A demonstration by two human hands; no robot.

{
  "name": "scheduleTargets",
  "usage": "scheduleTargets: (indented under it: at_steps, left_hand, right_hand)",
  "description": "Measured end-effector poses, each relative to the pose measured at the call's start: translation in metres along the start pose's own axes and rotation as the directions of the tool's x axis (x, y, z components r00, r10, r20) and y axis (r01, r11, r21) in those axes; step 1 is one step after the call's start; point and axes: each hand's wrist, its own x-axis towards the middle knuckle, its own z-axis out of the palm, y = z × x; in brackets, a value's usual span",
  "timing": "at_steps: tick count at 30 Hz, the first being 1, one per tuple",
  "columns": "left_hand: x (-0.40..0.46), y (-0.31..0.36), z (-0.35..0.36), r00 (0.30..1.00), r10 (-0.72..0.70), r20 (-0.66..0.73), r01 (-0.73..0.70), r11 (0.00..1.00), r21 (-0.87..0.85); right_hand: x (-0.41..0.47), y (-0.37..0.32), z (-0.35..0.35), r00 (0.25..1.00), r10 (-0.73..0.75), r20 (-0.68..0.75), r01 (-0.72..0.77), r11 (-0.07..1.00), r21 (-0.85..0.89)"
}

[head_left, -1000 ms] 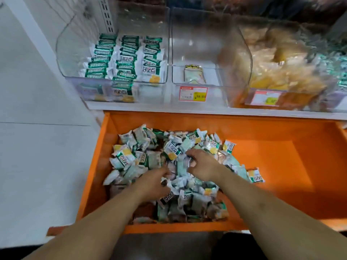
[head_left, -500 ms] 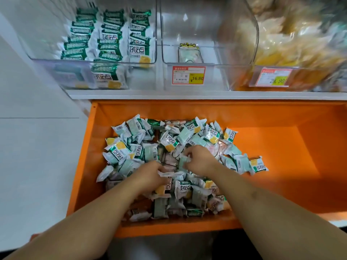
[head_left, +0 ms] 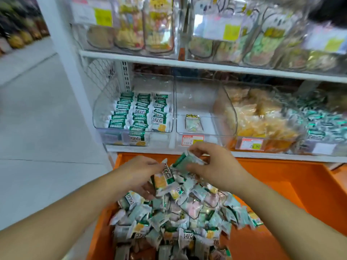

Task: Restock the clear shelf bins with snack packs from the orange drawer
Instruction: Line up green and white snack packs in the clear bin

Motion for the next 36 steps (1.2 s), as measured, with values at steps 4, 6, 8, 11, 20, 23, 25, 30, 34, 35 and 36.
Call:
scheduleTargets:
  at_steps: [4,6,8,11,20,23,25,30,34,35,36]
  left_hand:
    - [-0.026,0.009,-0.021,1.000,-0.030,0.004,0.030,0.969,-0.244]
    - [-0.029,0.011,-0.025,0.997,-0.055,0.055,0.072,0.921,-0.383]
    - [-0.026,0.017,-0.027,0.996,-0.027,0.081,0.062,0.875,-0.481]
    - [-0.023,0.027,-0.029,0.991,0.056,0.122,0.032,0.785,-0.619]
    - [-0.005,0.027,-0.048,0.976,0.210,0.064,-0.155,0.868,-0.472]
    - [-0.002,0.025,-0.050,0.969,0.232,0.081,-0.162,0.851,-0.500]
    - [-0.003,0.027,-0.048,0.962,0.257,0.090,-0.172,0.829,-0.532]
    - [-0.005,0.025,-0.046,0.957,0.268,0.107,-0.200,0.884,-0.423]
    - [0.001,0.021,-0.057,0.952,0.302,0.051,-0.291,0.944,-0.152]
    - [0.002,0.021,-0.060,0.944,0.329,0.014,-0.327,0.942,-0.079]
    - [0.003,0.023,-0.064,0.933,0.359,-0.022,-0.359,0.933,-0.003]
  right_hand:
    - [-0.010,-0.034,-0.004,0.990,-0.081,-0.112,0.104,0.972,0.212]
    - [-0.009,-0.046,0.001,0.988,-0.119,-0.102,0.142,0.953,0.267]
    - [-0.006,-0.051,0.008,0.984,-0.150,-0.091,0.171,0.940,0.296]
    - [0.001,-0.049,0.014,0.969,-0.230,-0.090,0.247,0.928,0.279]
    - [0.026,-0.047,0.014,0.980,-0.199,-0.031,0.196,0.909,0.368]
    - [0.033,-0.043,0.018,0.996,-0.066,-0.061,0.087,0.885,0.458]
    - [0.036,-0.042,0.021,1.000,-0.022,-0.017,0.027,0.876,0.482]
    - [0.041,-0.041,0.026,1.000,0.008,0.025,-0.022,0.805,0.593]
    - [0.047,-0.041,0.022,0.999,-0.030,0.035,0.004,0.815,0.579]
    - [0.048,-0.042,0.020,0.998,-0.048,0.042,0.017,0.840,0.543]
    - [0.050,-0.044,0.018,0.997,-0.064,0.043,0.034,0.863,0.504]
